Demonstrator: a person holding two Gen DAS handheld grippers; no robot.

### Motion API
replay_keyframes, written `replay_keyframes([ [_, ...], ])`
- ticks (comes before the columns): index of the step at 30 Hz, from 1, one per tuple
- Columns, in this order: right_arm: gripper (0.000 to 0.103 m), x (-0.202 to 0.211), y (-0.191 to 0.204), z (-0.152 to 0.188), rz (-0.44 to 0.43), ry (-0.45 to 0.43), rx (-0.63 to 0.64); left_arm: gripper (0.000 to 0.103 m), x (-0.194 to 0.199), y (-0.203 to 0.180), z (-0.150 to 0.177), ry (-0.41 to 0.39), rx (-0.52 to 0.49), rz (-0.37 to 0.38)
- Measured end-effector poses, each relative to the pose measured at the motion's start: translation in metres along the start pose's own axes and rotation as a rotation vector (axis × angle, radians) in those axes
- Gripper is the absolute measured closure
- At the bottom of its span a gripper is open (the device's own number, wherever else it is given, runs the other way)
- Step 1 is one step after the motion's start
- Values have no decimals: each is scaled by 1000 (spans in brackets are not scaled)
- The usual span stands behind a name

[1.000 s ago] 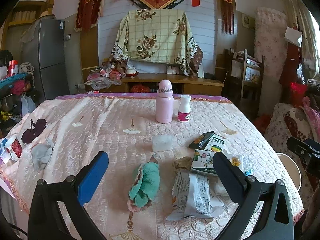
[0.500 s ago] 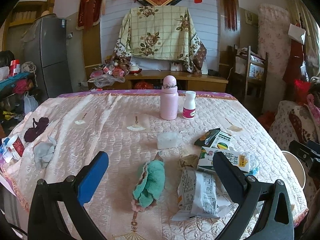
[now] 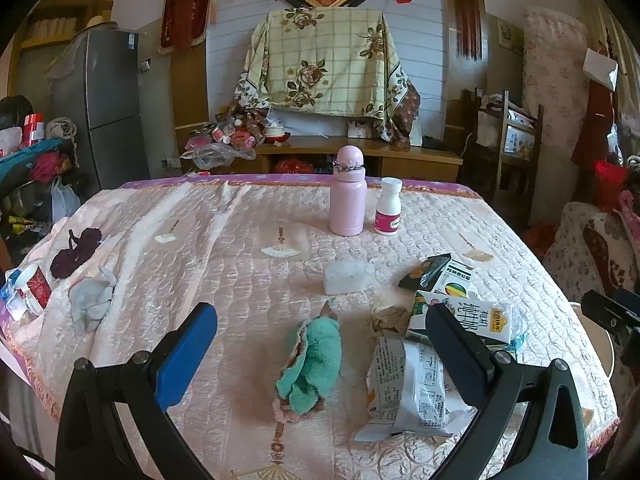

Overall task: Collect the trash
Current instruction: 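Move both tools toward the green towel and clear plastic wrapper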

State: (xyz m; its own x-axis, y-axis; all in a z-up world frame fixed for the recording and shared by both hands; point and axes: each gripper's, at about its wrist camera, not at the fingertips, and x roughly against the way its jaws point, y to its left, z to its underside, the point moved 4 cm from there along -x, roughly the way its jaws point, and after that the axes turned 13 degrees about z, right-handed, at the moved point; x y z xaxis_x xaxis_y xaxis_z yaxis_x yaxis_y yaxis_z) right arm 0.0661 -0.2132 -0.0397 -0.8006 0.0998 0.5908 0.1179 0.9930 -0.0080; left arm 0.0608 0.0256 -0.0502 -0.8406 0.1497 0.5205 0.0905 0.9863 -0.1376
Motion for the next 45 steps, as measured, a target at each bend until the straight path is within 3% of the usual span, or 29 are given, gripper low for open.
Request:
replay_keyframes([
  [22, 0, -12, -13, 10, 8, 58, 30, 0, 2, 53, 19, 88, -11, -27],
  [34, 0, -21, -31, 37, 47, 117, 68, 0, -17, 42, 29, 125, 3, 24],
  [45, 0, -17, -29, 31, 9, 101, 20, 0, -15, 31, 20, 101, -18, 24],
])
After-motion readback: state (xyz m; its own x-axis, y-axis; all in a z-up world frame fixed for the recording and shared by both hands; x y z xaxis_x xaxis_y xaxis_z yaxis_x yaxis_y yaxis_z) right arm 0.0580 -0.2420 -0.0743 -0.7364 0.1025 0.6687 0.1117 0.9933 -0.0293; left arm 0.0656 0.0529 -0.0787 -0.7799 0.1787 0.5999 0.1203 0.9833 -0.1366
